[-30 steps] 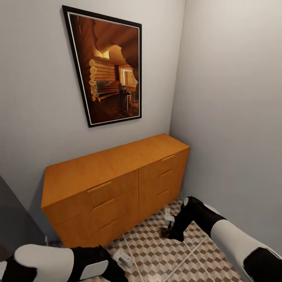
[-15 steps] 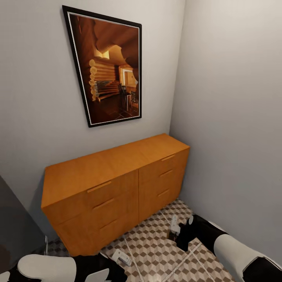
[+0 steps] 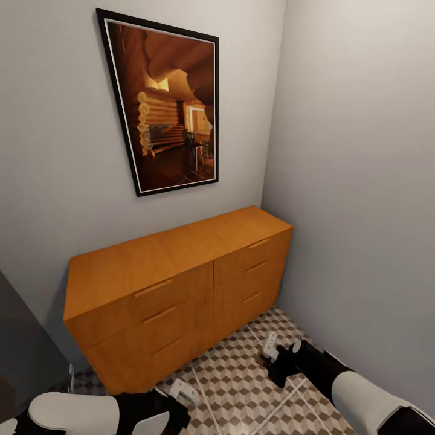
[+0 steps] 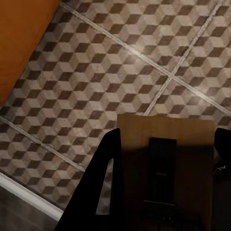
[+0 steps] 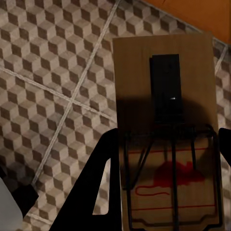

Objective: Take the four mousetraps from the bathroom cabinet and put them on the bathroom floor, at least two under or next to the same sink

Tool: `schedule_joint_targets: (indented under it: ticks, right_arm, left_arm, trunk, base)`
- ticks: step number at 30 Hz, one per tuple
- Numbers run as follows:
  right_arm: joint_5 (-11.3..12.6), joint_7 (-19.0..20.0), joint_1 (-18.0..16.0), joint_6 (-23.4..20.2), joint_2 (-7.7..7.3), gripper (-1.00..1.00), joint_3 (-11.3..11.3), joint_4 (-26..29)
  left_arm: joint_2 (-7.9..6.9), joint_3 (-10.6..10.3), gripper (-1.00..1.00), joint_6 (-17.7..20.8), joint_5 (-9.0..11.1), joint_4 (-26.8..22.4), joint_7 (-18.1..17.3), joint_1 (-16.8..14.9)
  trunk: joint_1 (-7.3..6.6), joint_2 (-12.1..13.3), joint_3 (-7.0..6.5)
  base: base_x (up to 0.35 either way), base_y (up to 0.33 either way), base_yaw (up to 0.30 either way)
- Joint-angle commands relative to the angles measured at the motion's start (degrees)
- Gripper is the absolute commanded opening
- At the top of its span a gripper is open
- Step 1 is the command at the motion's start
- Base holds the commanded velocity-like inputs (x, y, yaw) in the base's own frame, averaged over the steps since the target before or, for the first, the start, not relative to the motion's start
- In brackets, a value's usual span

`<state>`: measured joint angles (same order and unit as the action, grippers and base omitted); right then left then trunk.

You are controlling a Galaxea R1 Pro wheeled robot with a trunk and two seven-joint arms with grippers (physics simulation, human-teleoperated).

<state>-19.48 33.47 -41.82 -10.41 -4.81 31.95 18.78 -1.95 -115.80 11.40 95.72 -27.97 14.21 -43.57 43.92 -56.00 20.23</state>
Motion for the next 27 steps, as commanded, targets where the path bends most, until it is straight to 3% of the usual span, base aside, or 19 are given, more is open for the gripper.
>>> schedule_joint_targets:
  ticks: [1,4,11,27]
  right_arm:
    - [-0.3,0.3,0.0,-0.3,-0.03,-1.0,0.0,0.2]
    - [0.6,0.0,0.3,-0.3,-0.02,-1.0,0.0,0.2]
    - [5.1,-0.5,0.6,-0.2,-0.1,-1.0,0.0,0.1]
    - [5.7,-0.9,0.6,0.0,-0.11,-1.0,0.0,0.1]
  left_arm:
    - [-0.02,-0.3,-1.0,-0.2,0.3,-0.1,0.5,-0.1]
    - [0.01,-0.3,-1.0,-0.6,0.4,0.4,0.5,-0.1]
    - [-0.07,-0.2,-1.0,-2.5,0.6,2.9,0.5,-0.1]
    - [0.35,-0.3,-1.0,-3.1,0.8,3.1,0.5,-0.1]
  trunk:
    - [0.01,-0.1,0.07]
    - [0.01,-0.1,0.07]
    - [0.01,-0.1,-0.24]
    - [0.01,-0.1,-0.61]
  base:
    - [0.0,0.0,0.0]
    - [-0.143,0.0,0.0]
    - [-0.303,0.0,-0.135]
    - [-0.243,0.0,-0.079]
